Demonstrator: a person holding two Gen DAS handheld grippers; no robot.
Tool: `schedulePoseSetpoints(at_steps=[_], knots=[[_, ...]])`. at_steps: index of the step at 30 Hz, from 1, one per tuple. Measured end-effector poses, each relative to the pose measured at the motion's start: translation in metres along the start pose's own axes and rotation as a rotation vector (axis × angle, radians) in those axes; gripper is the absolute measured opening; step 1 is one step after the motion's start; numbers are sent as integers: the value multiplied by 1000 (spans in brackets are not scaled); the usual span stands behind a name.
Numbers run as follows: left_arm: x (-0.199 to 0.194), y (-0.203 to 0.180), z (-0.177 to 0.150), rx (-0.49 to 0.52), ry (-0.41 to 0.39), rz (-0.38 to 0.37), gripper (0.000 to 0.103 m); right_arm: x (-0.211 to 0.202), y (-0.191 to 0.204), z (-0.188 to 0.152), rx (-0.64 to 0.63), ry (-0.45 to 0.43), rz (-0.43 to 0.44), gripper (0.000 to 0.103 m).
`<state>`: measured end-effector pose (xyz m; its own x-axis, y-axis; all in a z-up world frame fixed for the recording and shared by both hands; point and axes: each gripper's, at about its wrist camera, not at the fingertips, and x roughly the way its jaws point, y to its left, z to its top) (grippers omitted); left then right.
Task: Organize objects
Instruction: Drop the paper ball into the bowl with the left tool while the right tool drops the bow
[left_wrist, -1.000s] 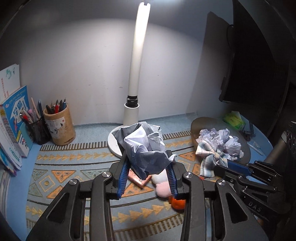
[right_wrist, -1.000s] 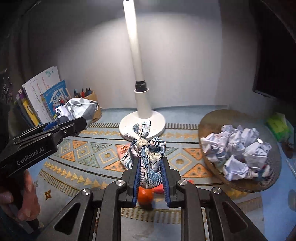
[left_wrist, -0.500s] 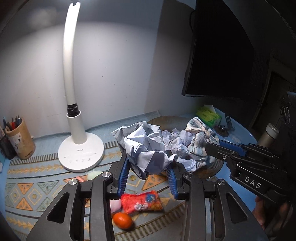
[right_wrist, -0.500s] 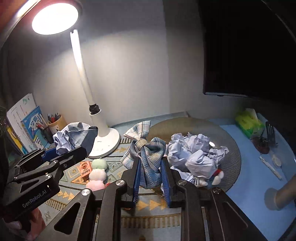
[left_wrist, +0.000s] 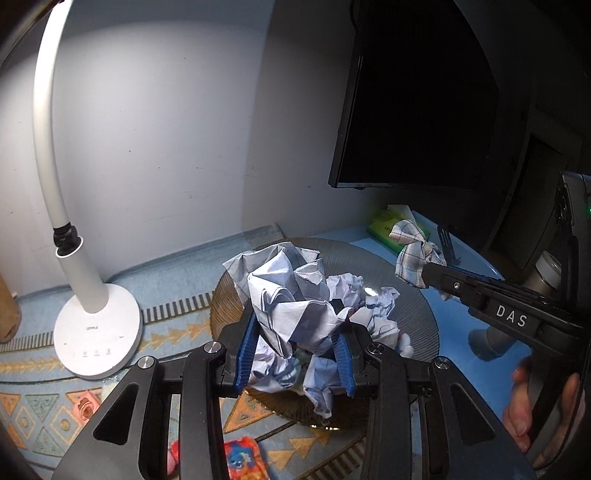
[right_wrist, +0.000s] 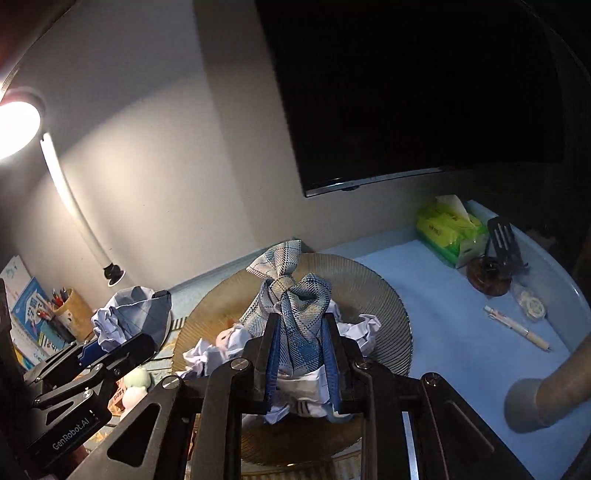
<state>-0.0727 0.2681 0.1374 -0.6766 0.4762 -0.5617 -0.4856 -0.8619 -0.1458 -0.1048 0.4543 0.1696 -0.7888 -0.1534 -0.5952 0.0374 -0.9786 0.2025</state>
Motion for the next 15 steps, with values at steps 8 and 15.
schedulePoseSetpoints(at_steps=[8,15], knots=[[45,3,4,-34,-7,12,34,49,-26,5,89,28,22,21],[74,9,4,-48,-6,17,39,72,-50,2,165,3,9,22]])
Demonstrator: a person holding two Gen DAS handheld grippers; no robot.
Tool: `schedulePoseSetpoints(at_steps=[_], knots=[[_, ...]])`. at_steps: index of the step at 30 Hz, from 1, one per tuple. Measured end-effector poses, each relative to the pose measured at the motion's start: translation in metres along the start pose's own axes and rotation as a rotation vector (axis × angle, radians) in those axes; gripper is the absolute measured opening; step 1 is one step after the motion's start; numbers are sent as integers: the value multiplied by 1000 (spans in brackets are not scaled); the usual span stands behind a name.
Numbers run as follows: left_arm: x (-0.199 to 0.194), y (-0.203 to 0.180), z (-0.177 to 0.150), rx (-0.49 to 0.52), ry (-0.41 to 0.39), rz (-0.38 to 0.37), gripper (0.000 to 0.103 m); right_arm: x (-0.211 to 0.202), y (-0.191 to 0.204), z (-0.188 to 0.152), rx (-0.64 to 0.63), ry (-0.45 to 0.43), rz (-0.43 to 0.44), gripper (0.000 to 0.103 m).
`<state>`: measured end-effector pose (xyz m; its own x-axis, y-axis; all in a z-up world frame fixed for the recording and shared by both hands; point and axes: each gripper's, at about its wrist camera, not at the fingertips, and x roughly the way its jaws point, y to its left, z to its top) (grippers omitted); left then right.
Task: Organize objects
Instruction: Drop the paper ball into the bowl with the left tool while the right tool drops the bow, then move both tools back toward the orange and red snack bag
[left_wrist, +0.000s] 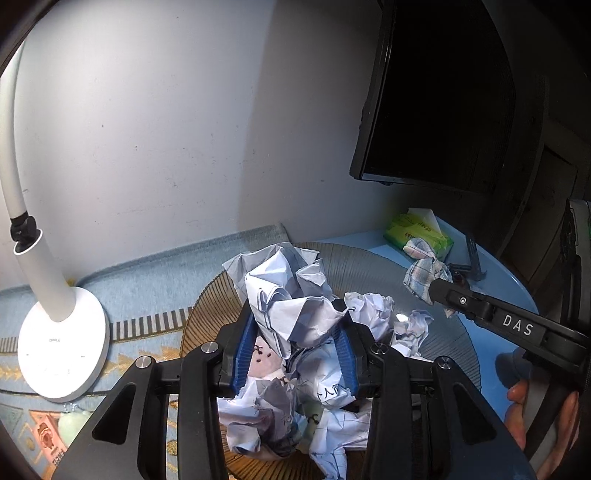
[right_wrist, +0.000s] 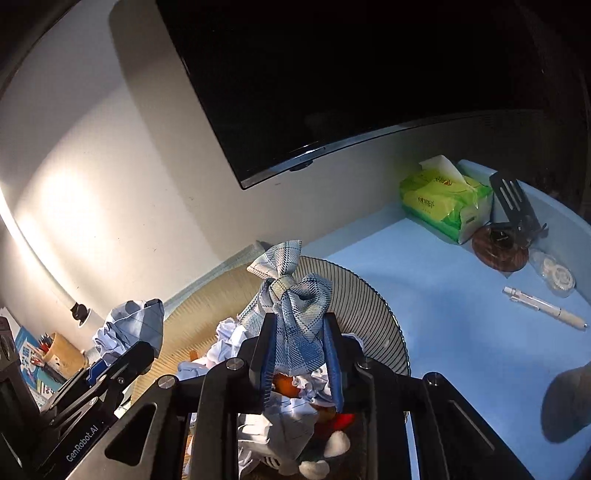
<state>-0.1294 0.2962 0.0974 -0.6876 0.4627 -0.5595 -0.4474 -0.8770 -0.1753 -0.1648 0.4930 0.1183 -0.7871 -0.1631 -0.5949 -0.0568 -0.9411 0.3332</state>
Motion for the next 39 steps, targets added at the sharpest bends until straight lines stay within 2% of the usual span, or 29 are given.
schedulePoseSetpoints(at_steps=[2,4,5,6,7,10,13,19,22,25,29,31,35,39], knots=[[6,1,-2,-2,-1,-1,43,5,-5,2,13,-9,-5,24],[8,4,-5,-5,-2,11,50,10,-10,2,32,-20,-3,34],[9,5,-6,-9,-6,28,61,12,-13,1,40,-23,4,46],[8,6,-7,-8,-18,52,71,13,-16,-1,49,-26,11,51],[7,6,-7,-2,-33,65,73,12,-18,-3,62,-40,17,51],[8,7,-6,4,-24,28,73,10,-23,-4,73,-58,37,51],[4,8,-6,-1,-34,25,86,14,-20,-8,46,-66,4,51],[-8,8,-2,-10,-58,10,87,10,-16,-14,14,-94,16,51],[-16,8,1,-11,-70,3,87,12,-22,-16,54,-60,100,51],[-34,11,3,-16,-92,12,87,13,-24,-19,60,-56,99,51],[-80,38,4,-46,-166,91,87,5,-22,-21,71,-57,143,51],[-105,58,3,-67,-189,127,87,-4,-15,-25,48,-73,130,51],[-155,101,-6,-132,-224,167,87,-29,1,-34,-1,-116,141,51],[-194,136,-27,-189,-236,243,87,-49,25,-49,-50,-103,186,51]])
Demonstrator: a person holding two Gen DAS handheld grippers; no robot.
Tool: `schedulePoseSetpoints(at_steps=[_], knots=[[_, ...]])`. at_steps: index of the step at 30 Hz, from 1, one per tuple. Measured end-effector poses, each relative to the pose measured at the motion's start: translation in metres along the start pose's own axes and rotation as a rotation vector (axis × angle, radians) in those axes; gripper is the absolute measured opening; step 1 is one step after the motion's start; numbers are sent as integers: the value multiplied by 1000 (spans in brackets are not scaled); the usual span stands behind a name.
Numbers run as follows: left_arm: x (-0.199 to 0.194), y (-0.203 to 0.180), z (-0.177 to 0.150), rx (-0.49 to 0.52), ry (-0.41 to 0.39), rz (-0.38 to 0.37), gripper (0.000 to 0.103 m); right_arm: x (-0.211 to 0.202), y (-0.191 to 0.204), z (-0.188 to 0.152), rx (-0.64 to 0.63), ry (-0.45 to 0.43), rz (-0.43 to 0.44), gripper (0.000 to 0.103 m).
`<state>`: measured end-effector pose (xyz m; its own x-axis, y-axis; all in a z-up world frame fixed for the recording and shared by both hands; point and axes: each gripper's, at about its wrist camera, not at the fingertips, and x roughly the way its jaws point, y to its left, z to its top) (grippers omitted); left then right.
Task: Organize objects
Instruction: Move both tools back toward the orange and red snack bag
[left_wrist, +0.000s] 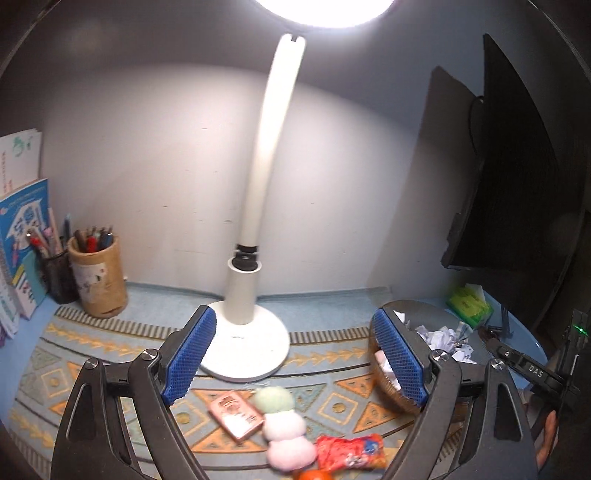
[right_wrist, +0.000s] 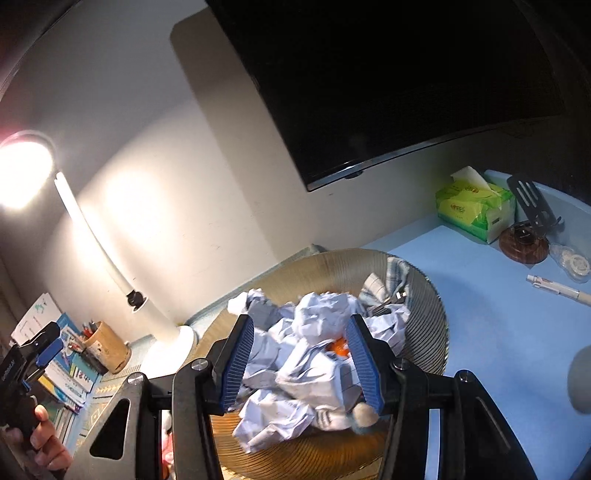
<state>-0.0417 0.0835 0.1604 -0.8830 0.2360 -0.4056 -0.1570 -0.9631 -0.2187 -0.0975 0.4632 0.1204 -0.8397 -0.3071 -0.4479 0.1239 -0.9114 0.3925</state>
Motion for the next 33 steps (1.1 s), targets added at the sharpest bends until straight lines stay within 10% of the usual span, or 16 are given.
schedulePoseSetpoints(at_steps=[13,23,33], knots=[[-42,68,-61,-69,131,116,87,4,102,-73,-204,206,152,51],[-126,104,-45,-57,109,252,87,-19,129,-106,-312,351,155,51],[-60,51,-100,-83,324,-31,87,-18,139,-118,-501,437,155,62]])
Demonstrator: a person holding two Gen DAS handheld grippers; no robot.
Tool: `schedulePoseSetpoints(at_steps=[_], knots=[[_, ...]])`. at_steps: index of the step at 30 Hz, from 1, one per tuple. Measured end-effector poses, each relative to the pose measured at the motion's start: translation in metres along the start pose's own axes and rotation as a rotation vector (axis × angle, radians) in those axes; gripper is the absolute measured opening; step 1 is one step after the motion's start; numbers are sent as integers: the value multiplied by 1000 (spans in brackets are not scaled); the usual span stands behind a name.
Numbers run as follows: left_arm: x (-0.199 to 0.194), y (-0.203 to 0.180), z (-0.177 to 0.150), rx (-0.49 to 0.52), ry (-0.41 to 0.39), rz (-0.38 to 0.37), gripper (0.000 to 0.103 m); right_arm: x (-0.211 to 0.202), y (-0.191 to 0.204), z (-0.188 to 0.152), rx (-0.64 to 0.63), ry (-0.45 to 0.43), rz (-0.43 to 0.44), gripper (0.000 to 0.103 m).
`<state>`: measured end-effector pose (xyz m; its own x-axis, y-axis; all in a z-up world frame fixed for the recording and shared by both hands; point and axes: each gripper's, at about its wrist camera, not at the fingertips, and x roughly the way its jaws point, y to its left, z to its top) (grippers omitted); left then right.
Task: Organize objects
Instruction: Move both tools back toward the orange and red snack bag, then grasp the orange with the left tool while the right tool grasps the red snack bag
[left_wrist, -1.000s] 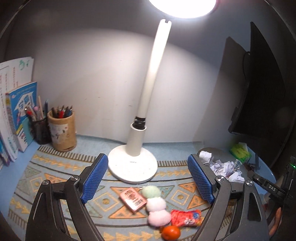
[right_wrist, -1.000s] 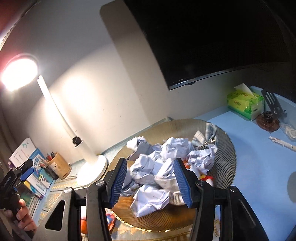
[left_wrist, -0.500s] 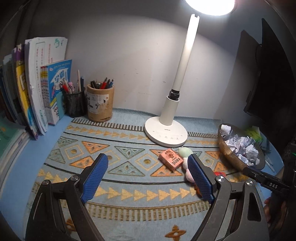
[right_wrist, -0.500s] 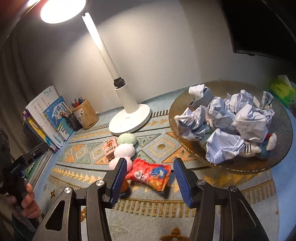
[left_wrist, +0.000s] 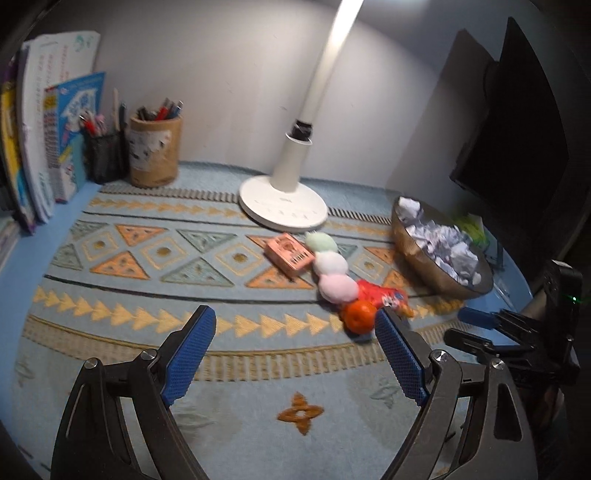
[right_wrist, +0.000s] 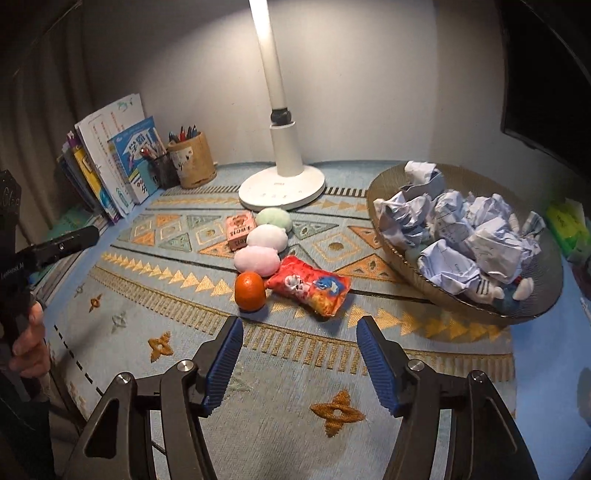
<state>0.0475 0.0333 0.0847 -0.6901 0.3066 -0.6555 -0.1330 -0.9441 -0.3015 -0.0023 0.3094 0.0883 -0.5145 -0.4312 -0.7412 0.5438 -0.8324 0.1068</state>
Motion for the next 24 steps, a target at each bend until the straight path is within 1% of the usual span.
schedulePoseSetpoints(at_steps=[1,3,4,5,7,9,11,13,16,18,20,21,22,23,24], knots=[[15,-5,-3,-7,33,-25,87,13,0,1,-29,37,20,62],[43,-14,-7,-31,86,-59,87,32,-4,2,-81,59,1,62],[55,-18,-8,-39,106,-66,87,40,-8,3,-87,70,1,62],[66,-21,-9,-42,127,-69,87,46,-14,6,-77,80,18,62],[85,-28,-10,-46,162,-78,87,52,-24,13,-61,70,60,62],[102,-32,-9,-58,196,-93,87,62,-27,19,-86,82,82,62],[113,-36,-7,-63,220,-104,86,74,-23,24,-133,113,74,62],[119,-42,-7,-46,223,-103,85,85,-15,26,-203,133,56,62],[122,-47,-8,-21,204,-81,83,97,-5,25,-280,148,39,62],[126,-50,-9,-16,211,-90,74,103,-4,26,-294,146,34,62],[128,-54,-9,1,202,-70,72,109,-5,28,-289,147,35,62],[129,-55,-8,3,199,-65,69,112,-5,29,-289,146,29,62],[130,-54,-7,3,197,-66,68,114,-4,29,-294,142,18,62],[131,-54,-7,4,194,-71,64,115,-3,29,-301,136,8,62],[131,-53,-7,4,196,-78,56,115,-2,29,-305,130,0,62]])
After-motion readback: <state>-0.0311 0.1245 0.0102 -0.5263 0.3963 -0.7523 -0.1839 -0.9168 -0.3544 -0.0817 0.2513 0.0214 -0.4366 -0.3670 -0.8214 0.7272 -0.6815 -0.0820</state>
